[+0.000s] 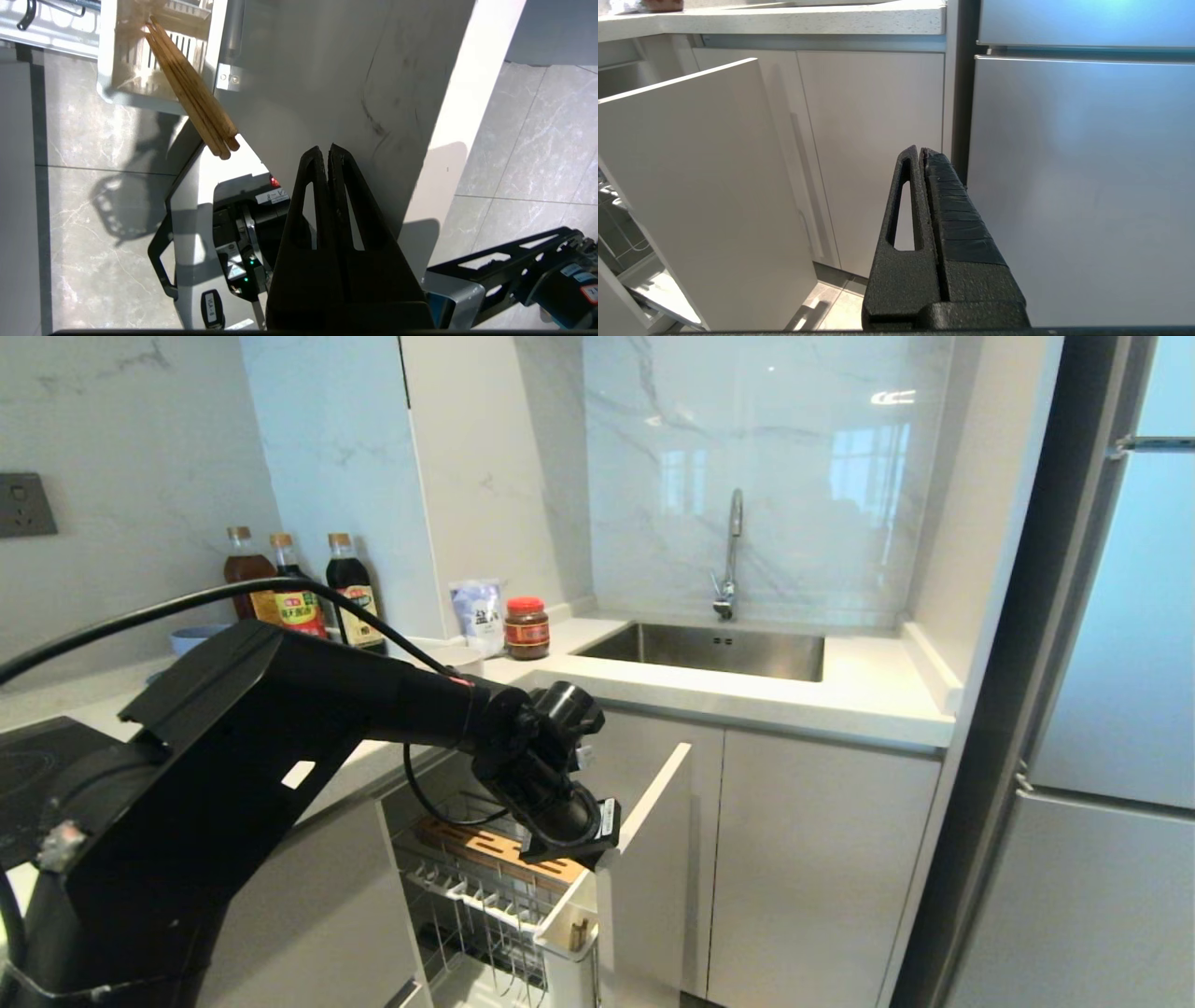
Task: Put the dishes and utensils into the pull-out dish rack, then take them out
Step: Open the cupboard
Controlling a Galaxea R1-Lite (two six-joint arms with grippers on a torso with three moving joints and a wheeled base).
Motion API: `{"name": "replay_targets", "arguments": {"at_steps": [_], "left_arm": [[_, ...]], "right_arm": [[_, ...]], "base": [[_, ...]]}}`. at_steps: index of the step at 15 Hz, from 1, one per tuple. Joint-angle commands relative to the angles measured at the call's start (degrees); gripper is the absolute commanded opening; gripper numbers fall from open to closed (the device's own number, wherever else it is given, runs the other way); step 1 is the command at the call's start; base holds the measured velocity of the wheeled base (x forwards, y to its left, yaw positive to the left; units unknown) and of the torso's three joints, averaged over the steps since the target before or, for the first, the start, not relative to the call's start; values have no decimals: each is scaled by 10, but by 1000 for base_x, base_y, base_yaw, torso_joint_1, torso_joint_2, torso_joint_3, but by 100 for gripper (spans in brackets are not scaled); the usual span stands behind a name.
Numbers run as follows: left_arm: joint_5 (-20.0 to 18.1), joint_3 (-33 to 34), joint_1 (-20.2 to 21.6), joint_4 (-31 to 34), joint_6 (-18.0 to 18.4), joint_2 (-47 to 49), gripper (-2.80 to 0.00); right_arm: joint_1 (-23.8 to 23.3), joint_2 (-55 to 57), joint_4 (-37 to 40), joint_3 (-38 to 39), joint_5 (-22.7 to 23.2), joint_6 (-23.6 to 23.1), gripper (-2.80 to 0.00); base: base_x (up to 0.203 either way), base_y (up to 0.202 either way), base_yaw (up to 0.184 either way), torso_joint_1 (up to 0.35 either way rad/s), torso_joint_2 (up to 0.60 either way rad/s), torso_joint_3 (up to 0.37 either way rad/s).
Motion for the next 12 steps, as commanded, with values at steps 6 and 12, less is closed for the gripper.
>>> {"name": "replay_targets", "arguments": {"at_steps": [6, 12], "left_arm": [[-15, 11, -24, 2, -11, -12, -280], [-15, 12, -27, 2, -11, -12, -280]], "right_arm": [[0, 0, 0, 0, 0, 0, -280], [0, 0, 0, 0, 0, 0, -280]], "base": [[0, 0, 0, 0, 0, 0], [0, 0, 0, 0, 0, 0]]}}
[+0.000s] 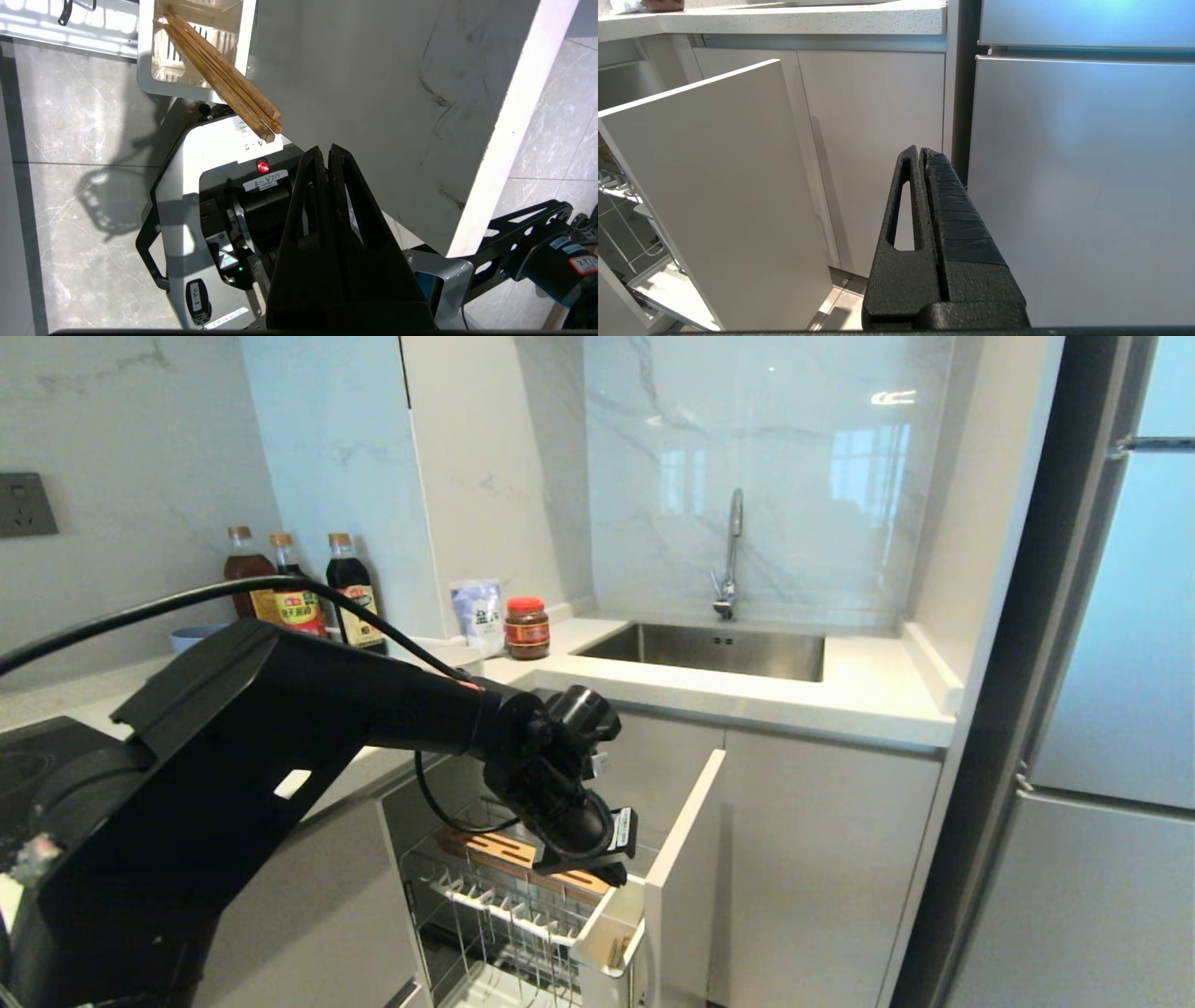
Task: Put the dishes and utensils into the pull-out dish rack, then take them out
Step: Open the cupboard
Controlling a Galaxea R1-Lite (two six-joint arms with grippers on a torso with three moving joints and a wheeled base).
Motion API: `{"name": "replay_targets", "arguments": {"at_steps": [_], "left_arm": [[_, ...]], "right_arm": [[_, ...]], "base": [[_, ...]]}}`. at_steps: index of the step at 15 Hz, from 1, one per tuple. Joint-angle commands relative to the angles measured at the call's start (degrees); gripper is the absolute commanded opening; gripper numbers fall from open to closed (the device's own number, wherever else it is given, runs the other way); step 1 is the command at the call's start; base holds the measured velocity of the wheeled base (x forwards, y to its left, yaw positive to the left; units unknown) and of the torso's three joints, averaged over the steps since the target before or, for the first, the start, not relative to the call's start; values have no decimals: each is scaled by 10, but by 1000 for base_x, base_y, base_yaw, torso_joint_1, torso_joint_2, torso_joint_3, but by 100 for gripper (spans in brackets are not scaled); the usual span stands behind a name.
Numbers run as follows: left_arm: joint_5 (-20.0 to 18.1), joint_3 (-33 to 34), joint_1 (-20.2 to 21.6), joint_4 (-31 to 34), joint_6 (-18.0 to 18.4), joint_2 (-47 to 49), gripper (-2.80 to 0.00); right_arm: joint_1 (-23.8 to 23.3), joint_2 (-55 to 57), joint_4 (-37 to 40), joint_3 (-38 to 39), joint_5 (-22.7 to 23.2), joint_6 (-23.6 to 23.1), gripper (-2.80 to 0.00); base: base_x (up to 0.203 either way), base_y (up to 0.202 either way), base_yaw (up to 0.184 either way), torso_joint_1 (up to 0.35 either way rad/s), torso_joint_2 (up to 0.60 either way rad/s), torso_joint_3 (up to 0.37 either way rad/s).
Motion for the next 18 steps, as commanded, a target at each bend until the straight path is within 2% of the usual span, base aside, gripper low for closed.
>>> {"name": "replay_targets", "arguments": {"at_steps": [1, 6, 13, 16, 18], "left_arm": [[-1, 0, -6, 2, -2, 0, -280], [-3, 7, -26, 3, -3, -4, -280], [-3, 8, -30, 3, -3, -4, -280], [2, 7, -21, 2, -3, -8, -280], [9, 2, 1, 2, -1, -31, -280]], "right_arm": [[0, 0, 0, 0, 0, 0, -280], [0, 0, 0, 0, 0, 0, -280], [0, 0, 0, 0, 0, 0, -280], [0, 0, 0, 0, 0, 0, -280], [0, 0, 0, 0, 0, 0, -280]], "base": [[0, 0, 0, 0, 0, 0], [0, 0, 0, 0, 0, 0], [0, 0, 0, 0, 0, 0], [0, 0, 0, 0, 0, 0], [0, 0, 0, 0, 0, 0]]}}
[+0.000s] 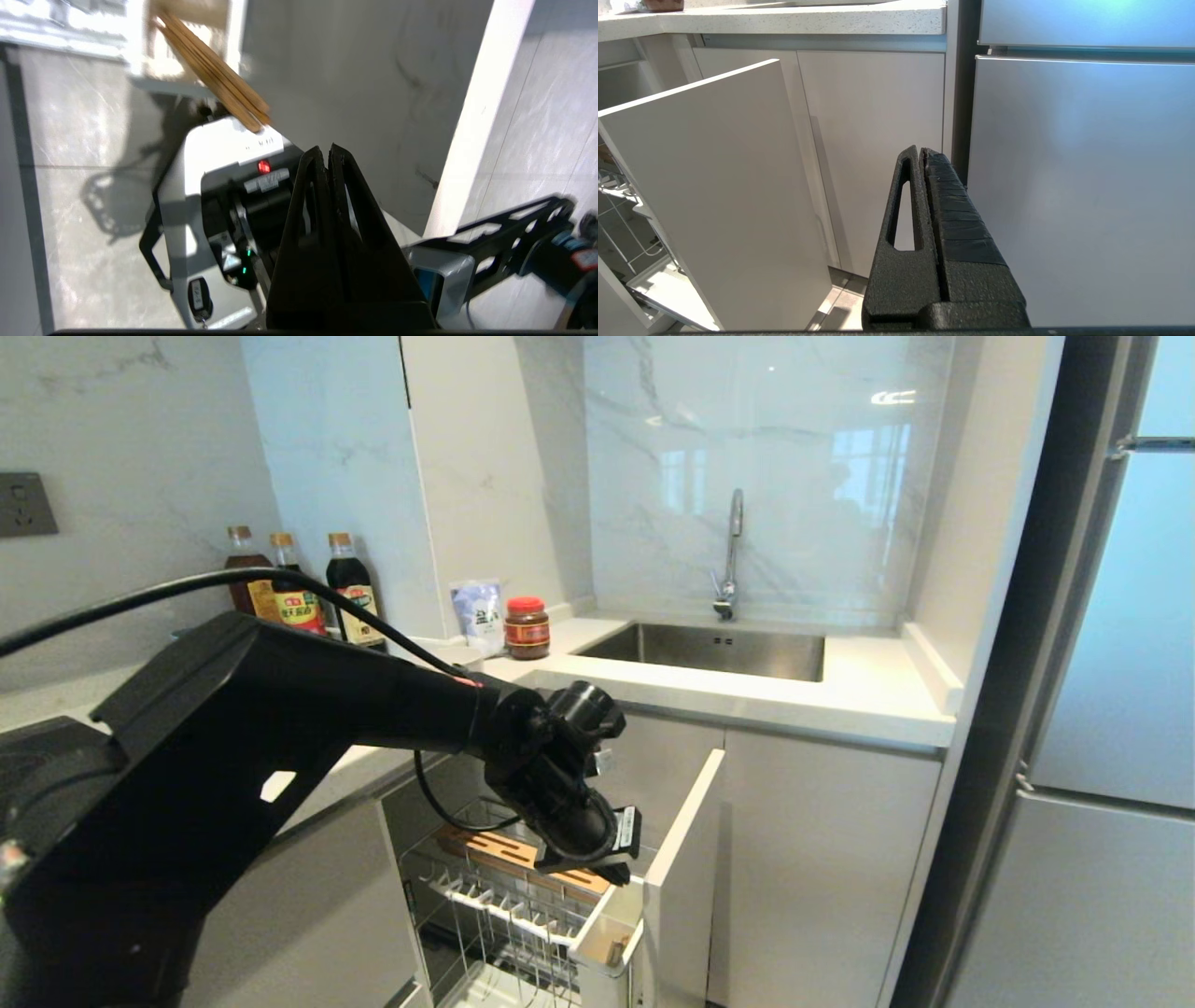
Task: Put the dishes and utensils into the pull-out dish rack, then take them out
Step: Open the cupboard, then pick up the chopsticks and place it in the cupboard
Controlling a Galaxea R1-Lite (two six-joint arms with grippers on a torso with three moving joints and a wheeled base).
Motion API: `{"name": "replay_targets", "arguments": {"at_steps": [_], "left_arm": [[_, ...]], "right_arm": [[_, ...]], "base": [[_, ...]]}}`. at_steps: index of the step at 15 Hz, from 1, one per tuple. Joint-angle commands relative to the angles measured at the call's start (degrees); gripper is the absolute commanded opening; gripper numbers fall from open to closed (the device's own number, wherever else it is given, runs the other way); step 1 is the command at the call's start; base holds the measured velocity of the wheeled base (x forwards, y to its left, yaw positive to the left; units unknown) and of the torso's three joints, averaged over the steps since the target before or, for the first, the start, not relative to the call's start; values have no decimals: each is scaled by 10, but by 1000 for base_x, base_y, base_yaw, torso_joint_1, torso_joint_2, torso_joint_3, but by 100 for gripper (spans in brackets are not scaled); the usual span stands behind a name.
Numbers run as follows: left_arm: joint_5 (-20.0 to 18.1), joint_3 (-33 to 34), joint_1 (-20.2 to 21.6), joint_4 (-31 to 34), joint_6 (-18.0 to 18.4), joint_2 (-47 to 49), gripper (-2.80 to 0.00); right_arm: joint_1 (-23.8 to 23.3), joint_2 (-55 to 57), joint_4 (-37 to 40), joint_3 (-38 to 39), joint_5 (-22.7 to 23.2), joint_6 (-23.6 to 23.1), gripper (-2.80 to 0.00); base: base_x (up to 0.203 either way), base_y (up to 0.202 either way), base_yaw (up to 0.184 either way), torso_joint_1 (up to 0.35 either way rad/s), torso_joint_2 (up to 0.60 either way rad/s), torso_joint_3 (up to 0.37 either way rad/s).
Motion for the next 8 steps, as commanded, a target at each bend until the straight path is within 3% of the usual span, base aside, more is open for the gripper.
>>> {"name": "replay_targets", "arguments": {"at_steps": [1, 5, 8], "left_arm": [[4, -7, 20, 2, -2, -31, -280], [63, -19, 79, -1, 5, -138, -280], [81, -20, 138, -2, 49, -245, -280]], "right_arm": [[0, 0, 0, 0, 0, 0, -280], [0, 0, 0, 0, 0, 0, -280], [0, 0, 0, 0, 0, 1, -280]], "base": [[0, 0, 0, 0, 0, 0], [0, 0, 0, 0, 0, 0], [0, 0, 0, 0, 0, 0]]}}
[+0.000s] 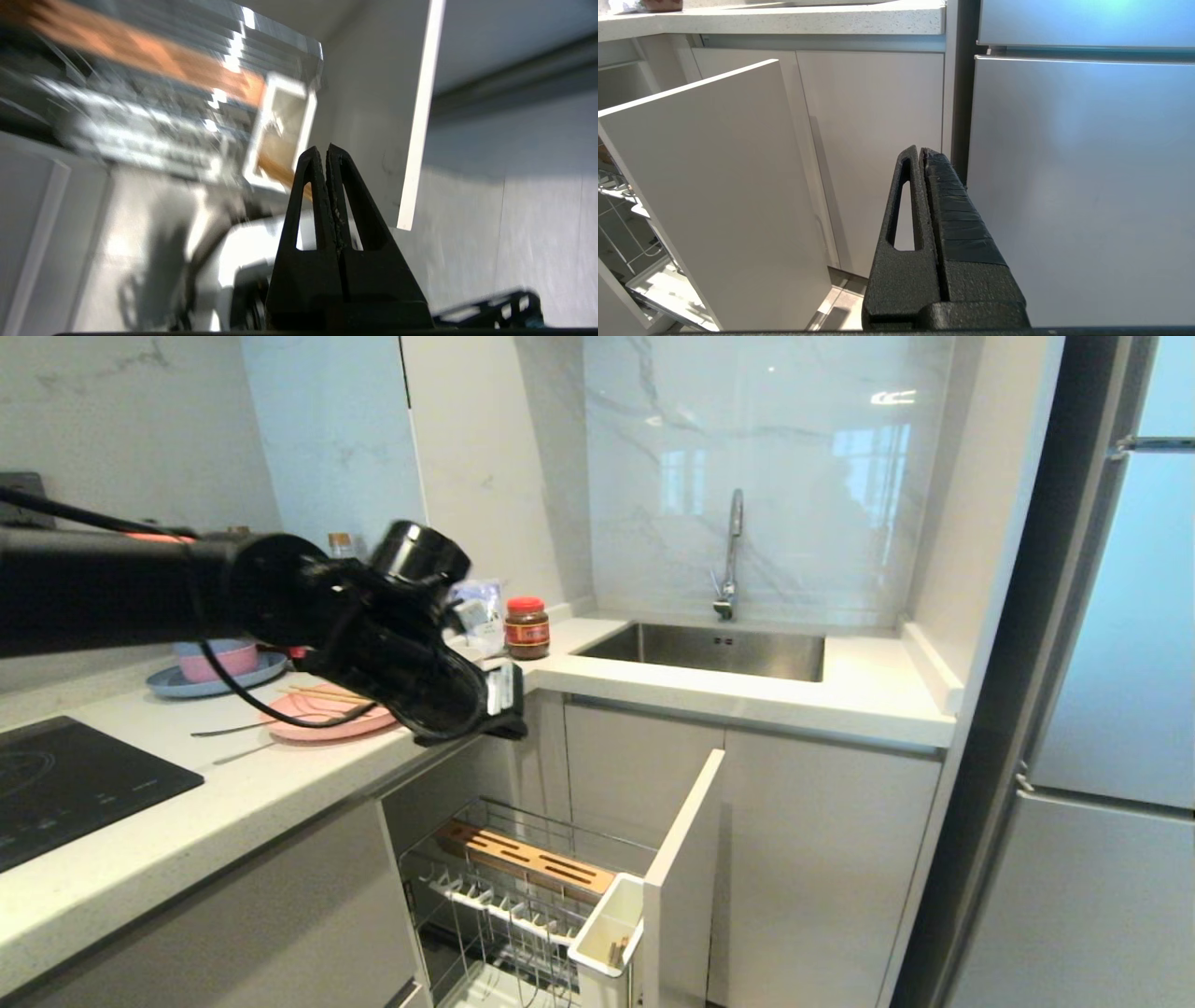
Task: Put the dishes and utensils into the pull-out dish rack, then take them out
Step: Pick up the chopsticks and place it in the cupboard
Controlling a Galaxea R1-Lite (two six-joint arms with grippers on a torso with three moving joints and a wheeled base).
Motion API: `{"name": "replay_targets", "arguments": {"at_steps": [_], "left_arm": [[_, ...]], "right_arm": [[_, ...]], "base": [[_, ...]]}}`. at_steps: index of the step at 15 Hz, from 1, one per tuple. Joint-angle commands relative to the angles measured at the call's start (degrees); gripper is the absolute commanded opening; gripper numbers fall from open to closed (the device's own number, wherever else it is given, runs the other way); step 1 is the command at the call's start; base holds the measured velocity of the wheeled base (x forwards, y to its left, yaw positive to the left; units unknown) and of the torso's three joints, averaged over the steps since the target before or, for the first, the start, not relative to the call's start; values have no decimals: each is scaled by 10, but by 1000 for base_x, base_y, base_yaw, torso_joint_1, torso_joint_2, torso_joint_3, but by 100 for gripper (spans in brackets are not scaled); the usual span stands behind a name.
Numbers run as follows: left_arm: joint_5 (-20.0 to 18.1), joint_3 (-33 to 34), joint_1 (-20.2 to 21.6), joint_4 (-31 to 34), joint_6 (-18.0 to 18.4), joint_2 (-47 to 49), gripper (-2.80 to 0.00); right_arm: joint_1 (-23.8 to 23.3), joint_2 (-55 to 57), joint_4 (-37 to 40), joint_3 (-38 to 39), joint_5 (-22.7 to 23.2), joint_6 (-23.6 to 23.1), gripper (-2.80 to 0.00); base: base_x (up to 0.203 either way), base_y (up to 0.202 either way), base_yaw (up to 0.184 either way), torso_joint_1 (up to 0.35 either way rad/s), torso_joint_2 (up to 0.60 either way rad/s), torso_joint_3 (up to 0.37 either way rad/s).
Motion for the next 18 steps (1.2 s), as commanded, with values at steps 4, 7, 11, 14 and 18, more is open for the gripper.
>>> {"name": "replay_targets", "arguments": {"at_steps": [4, 7, 11, 14, 18], "left_arm": [[16, 26, 58, -3, 72, -226, -280], [16, 82, 85, -31, 153, -374, -280], [7, 199, 183, -80, 273, -581, -280], [5, 303, 234, -90, 317, -755, -280], [50, 479, 256, -112, 351, -925, -280]], "right_arm": [[0, 0, 0, 0, 0, 0, -280], [0, 0, 0, 0, 0, 0, -280], [0, 0, 0, 0, 0, 0, -280], [0, 0, 0, 0, 0, 0, -280], [0, 0, 0, 0, 0, 0, -280]], "base": [[0, 0, 0, 0, 0, 0], [0, 0, 0, 0, 0, 0], [0, 0, 0, 0, 0, 0], [0, 0, 0, 0, 0, 0], [0, 0, 0, 0, 0, 0]]}}
